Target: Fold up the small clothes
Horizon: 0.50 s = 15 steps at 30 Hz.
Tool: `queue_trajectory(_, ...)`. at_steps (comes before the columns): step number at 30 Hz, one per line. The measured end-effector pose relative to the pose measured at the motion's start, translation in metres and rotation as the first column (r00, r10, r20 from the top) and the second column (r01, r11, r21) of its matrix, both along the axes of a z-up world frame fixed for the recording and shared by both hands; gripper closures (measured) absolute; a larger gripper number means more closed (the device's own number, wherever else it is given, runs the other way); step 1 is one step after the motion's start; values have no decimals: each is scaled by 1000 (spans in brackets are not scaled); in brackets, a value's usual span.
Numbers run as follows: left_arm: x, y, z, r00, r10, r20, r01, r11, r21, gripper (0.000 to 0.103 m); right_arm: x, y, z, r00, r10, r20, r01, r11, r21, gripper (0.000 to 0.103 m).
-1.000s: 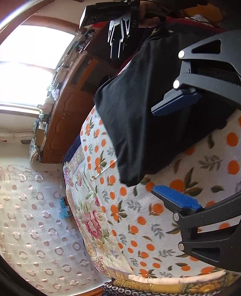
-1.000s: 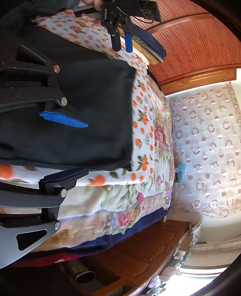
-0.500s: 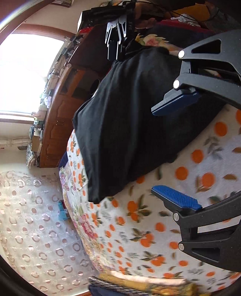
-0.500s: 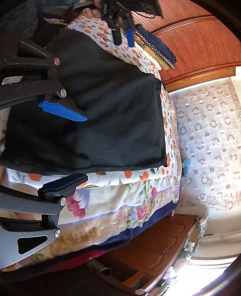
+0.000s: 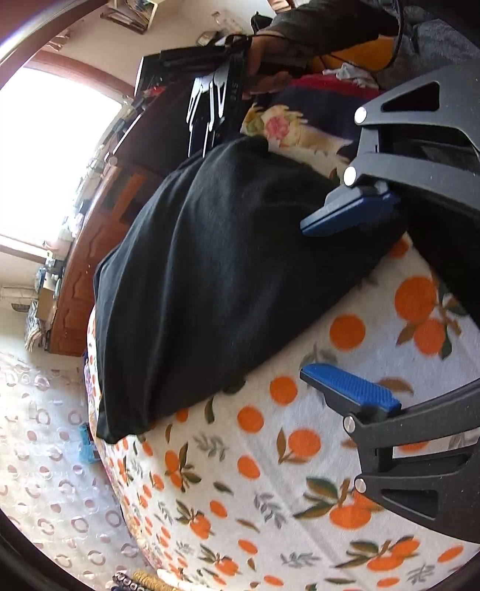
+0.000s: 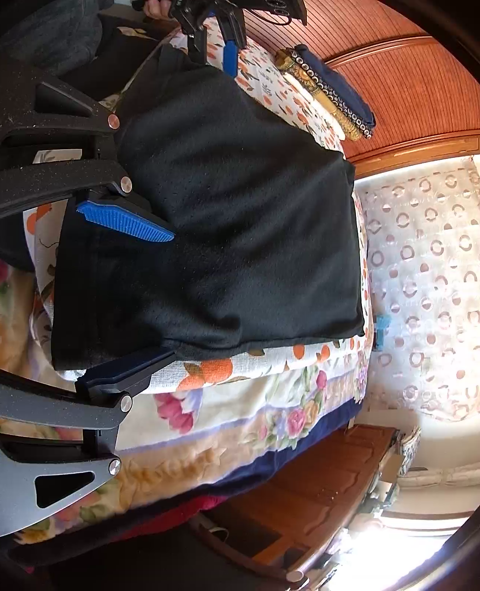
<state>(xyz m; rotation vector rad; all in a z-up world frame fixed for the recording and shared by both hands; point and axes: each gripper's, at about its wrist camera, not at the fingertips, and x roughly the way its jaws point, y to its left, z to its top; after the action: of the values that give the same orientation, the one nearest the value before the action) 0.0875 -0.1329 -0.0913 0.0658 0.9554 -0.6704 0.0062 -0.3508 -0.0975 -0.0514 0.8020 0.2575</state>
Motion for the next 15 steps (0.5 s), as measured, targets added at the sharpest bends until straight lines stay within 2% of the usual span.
queue_trajectory(6,-8,-12,-3,1000,-11,8,11,1000,16,44,-7,6,-3,1000,30,2,-30,1000,-8,42)
queue_trajectory(7,-7,-12,-2,1000,-11,3,11,1000,12,49,-9,9,-3,999,38,2,-38,999,-11,42)
queue_trajectory(8,-8,-13,-2,1000,-18,-3,18,1000,8,59,-10,9,-4,999,43,3,-43,999,-16,42)
queue_trajectory(10,-10,-16,-2,1000,-29,-11,30,1000,10,71,-13,7,-4,999,49,5,-49,998,-35,42)
queue_trajectory(11,-10,-18,0,1000,-29,-2,29,999,21,85,-13,6,-4,999,48,6,-48,998,-33,42)
queue_trajectory(12,-11,-19,3,1000,-25,14,25,999,27,87,-13,5,-3,999,46,5,-46,999,-22,42)
queue_trajectory(15,-11,-17,21,999,-27,30,27,999,-26,91,-17,3,4,998,54,25,-54,999,-3,42)
